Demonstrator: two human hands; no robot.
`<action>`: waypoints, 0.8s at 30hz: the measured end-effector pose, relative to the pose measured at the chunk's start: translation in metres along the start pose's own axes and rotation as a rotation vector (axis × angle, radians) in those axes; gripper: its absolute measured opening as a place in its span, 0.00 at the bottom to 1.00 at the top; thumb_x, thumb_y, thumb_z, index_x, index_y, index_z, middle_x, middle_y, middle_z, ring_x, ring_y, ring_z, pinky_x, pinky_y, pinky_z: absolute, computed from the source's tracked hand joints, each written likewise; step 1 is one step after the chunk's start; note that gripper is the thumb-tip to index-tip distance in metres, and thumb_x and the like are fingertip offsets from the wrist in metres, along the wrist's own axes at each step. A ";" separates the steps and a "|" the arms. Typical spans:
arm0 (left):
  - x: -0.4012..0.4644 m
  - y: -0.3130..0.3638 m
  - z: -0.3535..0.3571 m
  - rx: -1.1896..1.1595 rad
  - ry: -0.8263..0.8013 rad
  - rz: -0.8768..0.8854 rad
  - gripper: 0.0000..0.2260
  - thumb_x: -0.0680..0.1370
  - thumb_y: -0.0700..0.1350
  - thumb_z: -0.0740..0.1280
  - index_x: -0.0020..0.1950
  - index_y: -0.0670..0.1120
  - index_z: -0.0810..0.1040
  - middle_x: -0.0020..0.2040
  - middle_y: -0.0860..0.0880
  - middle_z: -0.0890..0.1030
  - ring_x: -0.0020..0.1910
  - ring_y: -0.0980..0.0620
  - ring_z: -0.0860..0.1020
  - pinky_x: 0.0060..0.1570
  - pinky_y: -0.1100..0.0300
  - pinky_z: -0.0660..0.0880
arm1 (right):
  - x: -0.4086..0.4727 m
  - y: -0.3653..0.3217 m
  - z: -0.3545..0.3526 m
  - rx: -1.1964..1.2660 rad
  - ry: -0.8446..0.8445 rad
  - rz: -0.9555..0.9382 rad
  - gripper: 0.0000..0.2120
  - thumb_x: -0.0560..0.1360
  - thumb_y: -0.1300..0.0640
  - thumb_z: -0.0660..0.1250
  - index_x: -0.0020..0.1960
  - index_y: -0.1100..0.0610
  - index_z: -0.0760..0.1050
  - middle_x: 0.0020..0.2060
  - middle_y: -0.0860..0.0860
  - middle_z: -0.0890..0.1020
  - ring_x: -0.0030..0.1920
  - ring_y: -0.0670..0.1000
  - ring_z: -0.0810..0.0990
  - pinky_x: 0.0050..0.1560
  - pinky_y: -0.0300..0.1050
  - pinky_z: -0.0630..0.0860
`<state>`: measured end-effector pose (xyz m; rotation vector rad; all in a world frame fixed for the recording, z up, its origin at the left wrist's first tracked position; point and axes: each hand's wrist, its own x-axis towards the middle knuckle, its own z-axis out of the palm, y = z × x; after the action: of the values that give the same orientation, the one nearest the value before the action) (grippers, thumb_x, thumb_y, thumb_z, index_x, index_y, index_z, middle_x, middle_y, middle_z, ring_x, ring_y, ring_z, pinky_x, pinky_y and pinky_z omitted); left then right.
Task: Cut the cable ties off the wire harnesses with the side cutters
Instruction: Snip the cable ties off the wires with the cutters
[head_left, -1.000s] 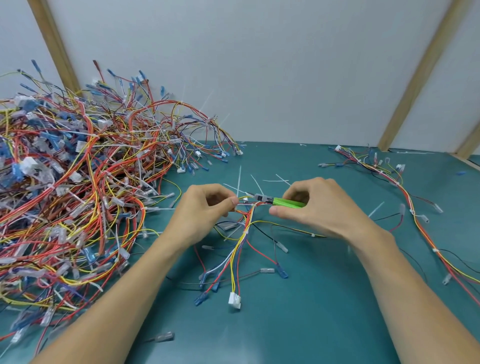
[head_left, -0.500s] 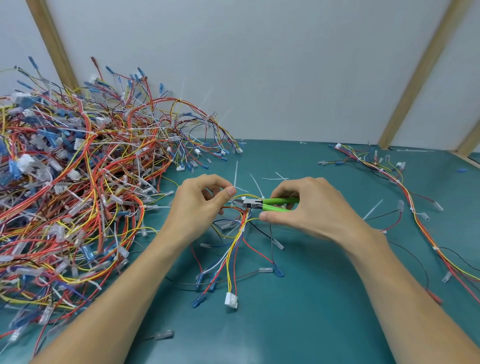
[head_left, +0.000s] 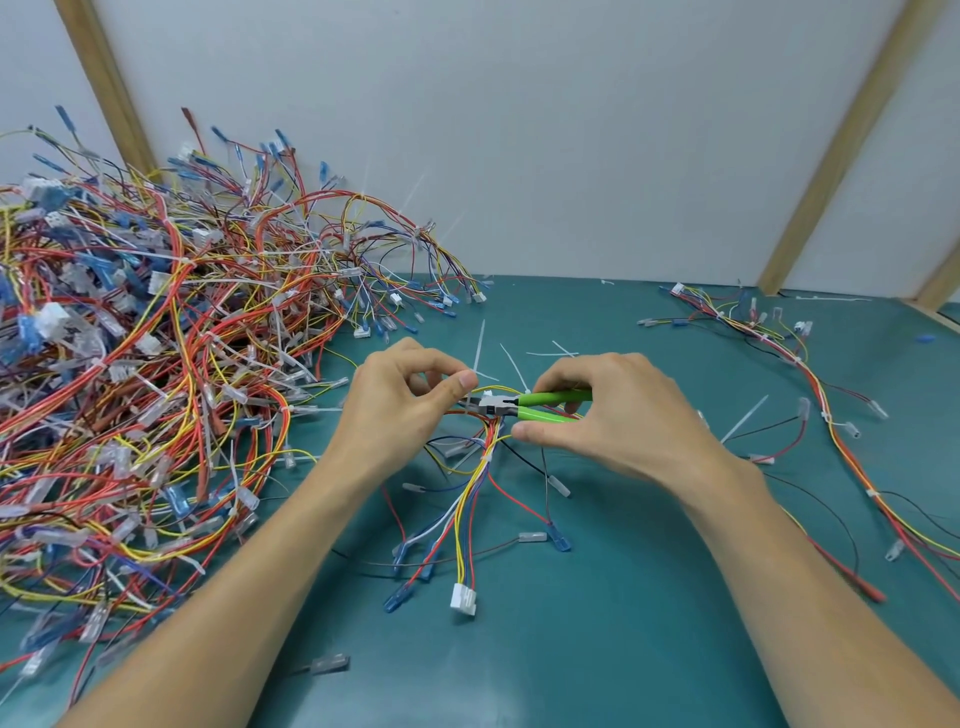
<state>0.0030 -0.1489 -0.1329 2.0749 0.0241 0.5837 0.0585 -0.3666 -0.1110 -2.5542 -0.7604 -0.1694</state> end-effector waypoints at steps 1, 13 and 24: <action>0.000 0.000 0.000 -0.001 0.000 0.001 0.03 0.75 0.48 0.75 0.44 0.49 0.86 0.37 0.50 0.74 0.31 0.56 0.69 0.36 0.64 0.67 | 0.000 0.000 0.000 0.003 0.007 0.001 0.25 0.62 0.24 0.70 0.48 0.41 0.82 0.42 0.39 0.85 0.48 0.45 0.81 0.50 0.49 0.79; -0.001 -0.002 0.004 0.099 0.048 0.071 0.03 0.76 0.46 0.74 0.43 0.52 0.85 0.35 0.51 0.67 0.34 0.52 0.67 0.38 0.55 0.66 | 0.003 0.003 0.000 0.082 0.000 -0.015 0.26 0.59 0.25 0.72 0.43 0.44 0.83 0.37 0.39 0.84 0.40 0.43 0.79 0.45 0.48 0.79; 0.000 -0.004 0.008 0.101 0.044 0.092 0.03 0.77 0.46 0.73 0.43 0.51 0.84 0.34 0.53 0.65 0.31 0.54 0.66 0.36 0.58 0.63 | 0.003 0.004 0.002 0.062 -0.016 -0.001 0.19 0.61 0.31 0.77 0.39 0.44 0.83 0.34 0.41 0.83 0.37 0.44 0.78 0.42 0.48 0.78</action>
<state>0.0069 -0.1529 -0.1397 2.1694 -0.0168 0.6973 0.0634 -0.3677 -0.1135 -2.4993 -0.7616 -0.1238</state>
